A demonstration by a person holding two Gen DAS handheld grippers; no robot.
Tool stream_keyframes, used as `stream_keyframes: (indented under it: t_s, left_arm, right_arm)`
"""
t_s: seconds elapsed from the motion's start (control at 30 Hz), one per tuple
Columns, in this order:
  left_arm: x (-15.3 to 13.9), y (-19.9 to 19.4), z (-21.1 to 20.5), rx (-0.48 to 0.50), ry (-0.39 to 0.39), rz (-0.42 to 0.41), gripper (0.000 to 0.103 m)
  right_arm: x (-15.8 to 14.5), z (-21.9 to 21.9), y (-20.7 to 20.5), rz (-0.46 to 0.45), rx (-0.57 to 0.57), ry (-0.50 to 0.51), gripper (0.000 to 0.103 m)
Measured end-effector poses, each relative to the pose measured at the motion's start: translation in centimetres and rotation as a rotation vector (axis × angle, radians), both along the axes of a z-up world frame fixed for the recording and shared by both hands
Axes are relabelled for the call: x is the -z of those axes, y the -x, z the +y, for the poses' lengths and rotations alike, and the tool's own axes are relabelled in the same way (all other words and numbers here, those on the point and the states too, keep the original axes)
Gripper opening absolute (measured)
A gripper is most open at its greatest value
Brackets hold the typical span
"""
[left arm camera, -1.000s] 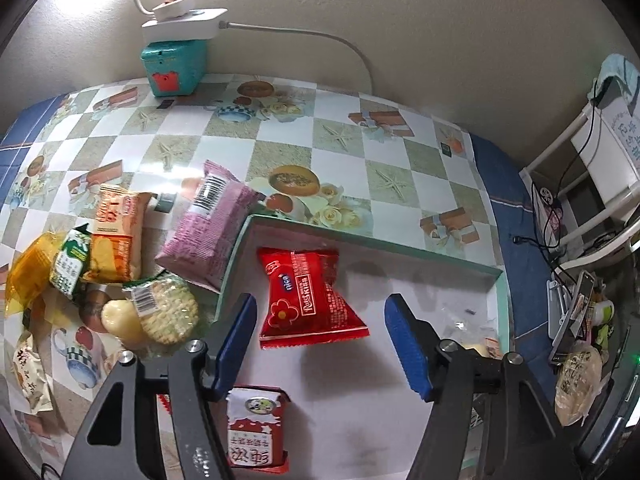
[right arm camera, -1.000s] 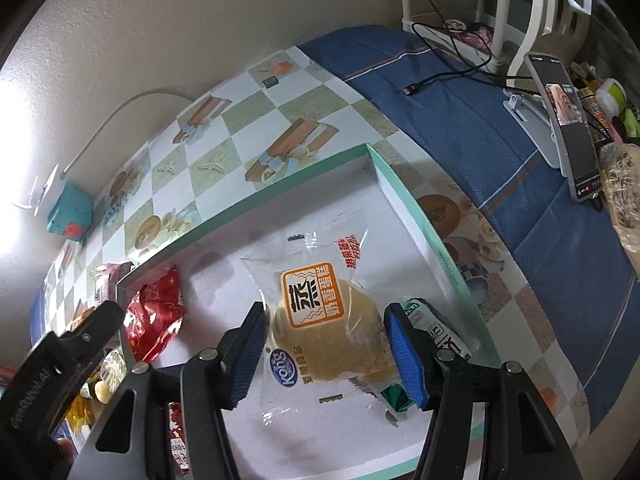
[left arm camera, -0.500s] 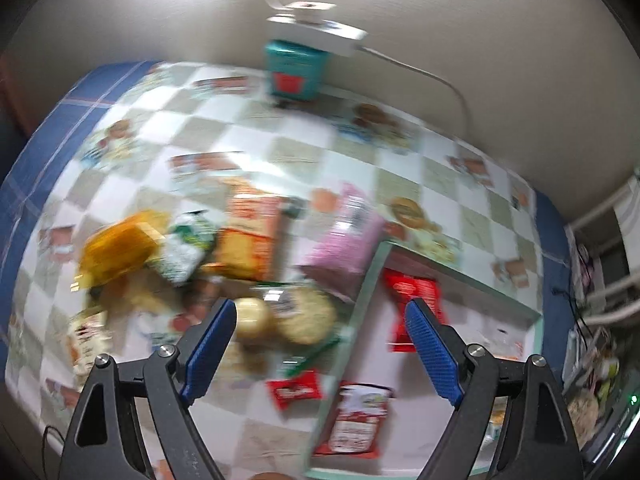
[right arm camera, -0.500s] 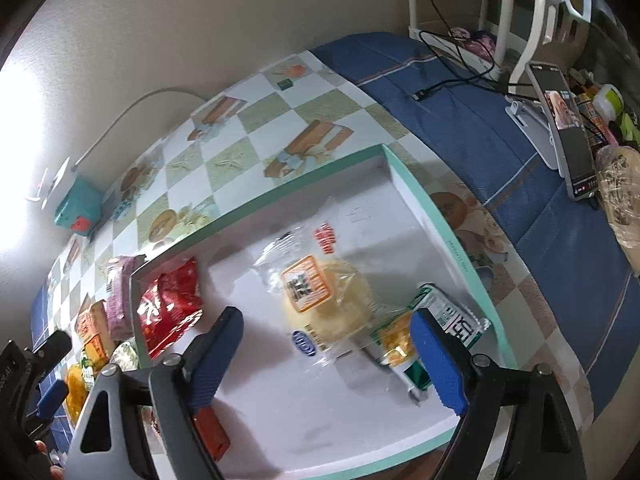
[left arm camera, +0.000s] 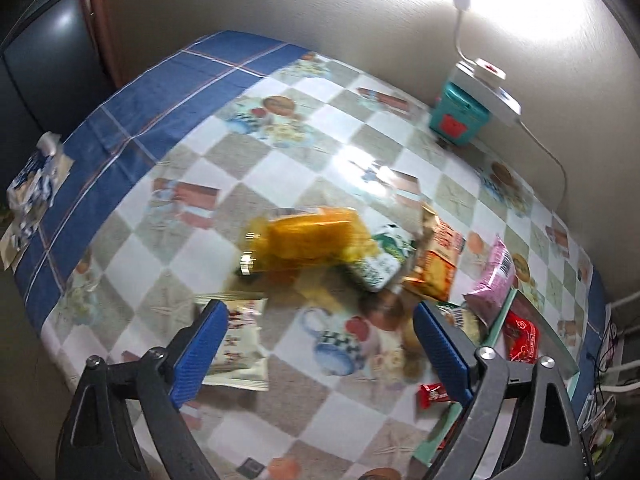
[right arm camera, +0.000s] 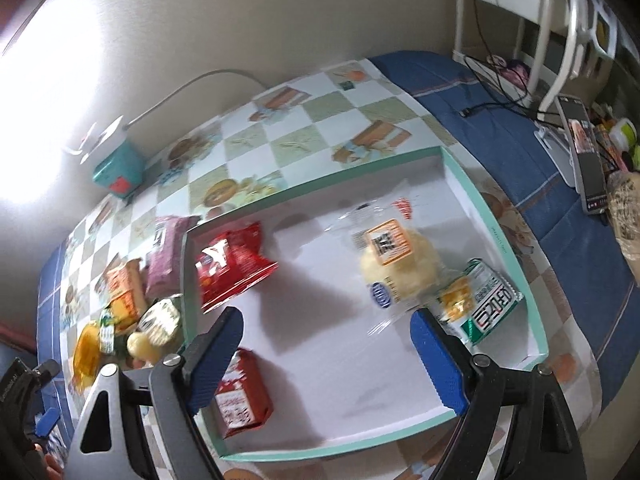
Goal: Organize snacks
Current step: 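Move both grippers back toward the remaining snack pile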
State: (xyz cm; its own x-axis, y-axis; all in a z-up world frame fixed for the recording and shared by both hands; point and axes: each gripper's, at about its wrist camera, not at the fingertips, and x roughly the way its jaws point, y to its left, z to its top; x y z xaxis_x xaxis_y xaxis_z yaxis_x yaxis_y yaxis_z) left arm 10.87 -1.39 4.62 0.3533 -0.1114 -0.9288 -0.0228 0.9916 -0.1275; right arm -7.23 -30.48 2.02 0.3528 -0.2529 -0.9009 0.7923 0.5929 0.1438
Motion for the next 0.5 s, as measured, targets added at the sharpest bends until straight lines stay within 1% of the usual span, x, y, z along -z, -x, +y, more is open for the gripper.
stream_keyframes:
  t_s: [0.3,0.5]
  left_arm:
    - [-0.7,0.7,4.0,-0.038,0.021,-0.004,0.095]
    - [-0.2,1.0,6.0,-0.022,0.000,0.012,0.095]
  right_arm:
    - [-0.4,4.0,-1.2,-0.007,-0.095,0.001,0.088]
    - [-0.3,7.2,-2.4,-0.013,-0.180,-0.023,0.090]
